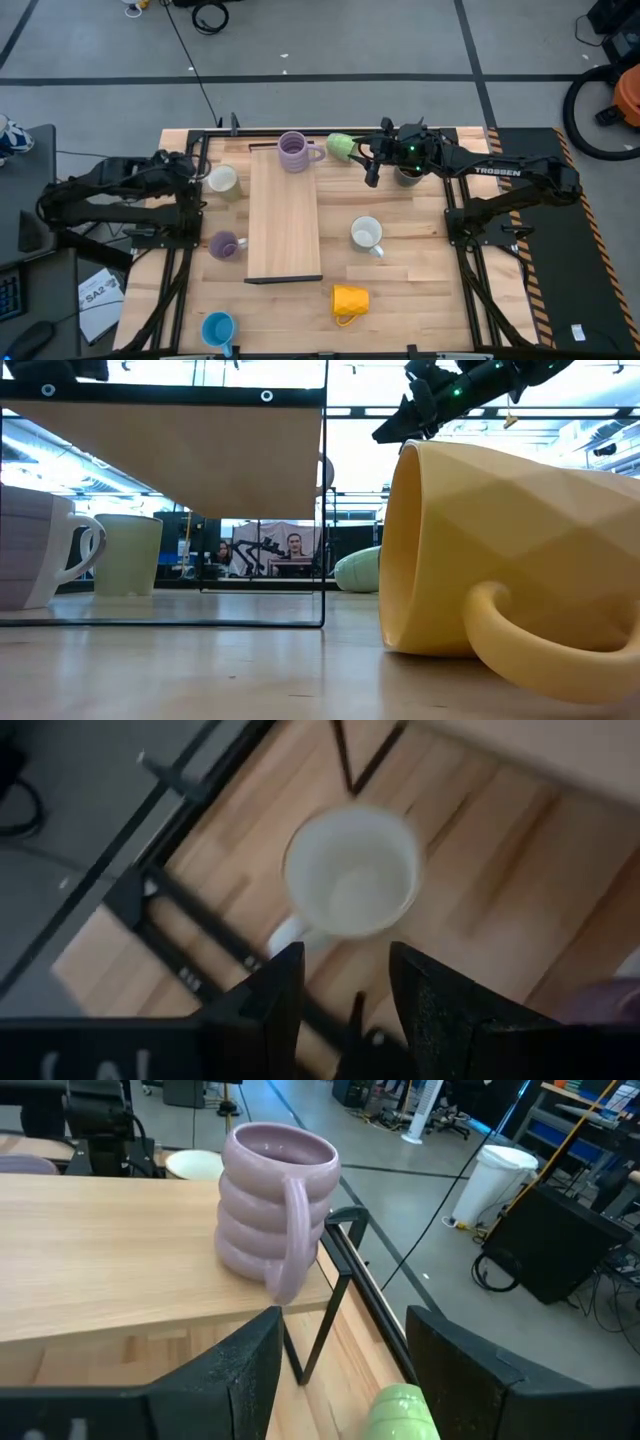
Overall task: Place coffee mugs
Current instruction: Put the light green mug on the shelf
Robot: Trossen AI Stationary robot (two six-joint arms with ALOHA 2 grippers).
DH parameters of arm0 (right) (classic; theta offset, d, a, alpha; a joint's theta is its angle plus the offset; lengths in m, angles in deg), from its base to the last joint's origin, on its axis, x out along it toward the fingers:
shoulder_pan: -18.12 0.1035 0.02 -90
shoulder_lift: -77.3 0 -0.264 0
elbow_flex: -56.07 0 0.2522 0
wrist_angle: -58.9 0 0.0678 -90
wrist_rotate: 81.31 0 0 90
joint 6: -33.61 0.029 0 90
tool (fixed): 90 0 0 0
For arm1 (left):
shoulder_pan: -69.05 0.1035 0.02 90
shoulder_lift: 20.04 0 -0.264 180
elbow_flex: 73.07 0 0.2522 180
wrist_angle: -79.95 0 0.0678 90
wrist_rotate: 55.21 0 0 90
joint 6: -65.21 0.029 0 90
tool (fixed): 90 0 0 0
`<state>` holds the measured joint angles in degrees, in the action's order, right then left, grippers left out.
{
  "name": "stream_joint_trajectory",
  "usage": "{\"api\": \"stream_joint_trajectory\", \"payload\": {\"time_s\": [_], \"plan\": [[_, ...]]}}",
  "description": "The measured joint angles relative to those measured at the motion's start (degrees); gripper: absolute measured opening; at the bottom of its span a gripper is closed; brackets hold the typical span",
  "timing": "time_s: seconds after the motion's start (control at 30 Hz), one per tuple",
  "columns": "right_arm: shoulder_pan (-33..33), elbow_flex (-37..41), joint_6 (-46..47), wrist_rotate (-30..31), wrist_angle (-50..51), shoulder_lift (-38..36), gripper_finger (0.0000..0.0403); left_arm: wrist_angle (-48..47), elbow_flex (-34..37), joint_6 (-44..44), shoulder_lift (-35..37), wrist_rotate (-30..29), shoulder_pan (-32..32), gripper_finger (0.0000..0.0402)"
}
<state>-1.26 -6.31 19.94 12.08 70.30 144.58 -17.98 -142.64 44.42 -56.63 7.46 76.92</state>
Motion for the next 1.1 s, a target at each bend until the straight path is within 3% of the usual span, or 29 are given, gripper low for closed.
{"api": "stream_joint_trajectory", "payload": {"time_s": [0.43, 0.57, 0.8, 0.93, 1.1], "plan": [[0.0, 0.0, 0.0, -0.03, -0.03, 0.04, 0.0218, -0.33, 0.0, 25.96, -9.6, 0.04, 13.93, 0.0155], [0.0, 0.0, -0.01, -0.04, -0.03, 0.04, 0.0218, 0.25, 0.0, 32.85, -12.54, 2.6, 18.92, 0.0155], [0.0, 0.0, -0.02, -0.04, -0.03, 0.04, 0.0218, 3.64, 0.0, 39.63, -16.17, 5.46, 25.78, 0.0155], [0.0, 0.0, -0.02, -0.04, -0.03, 0.04, 0.0218, 4.67, 0.0, 42.67, -18.01, 10.42, 29.62, 0.0155], [0.0, 0.0, -0.02, -0.04, -0.03, 0.04, 0.0218, 5.48, 0.0, 46.0, -20.5, 11.06, 33.99, 0.0155]]}}
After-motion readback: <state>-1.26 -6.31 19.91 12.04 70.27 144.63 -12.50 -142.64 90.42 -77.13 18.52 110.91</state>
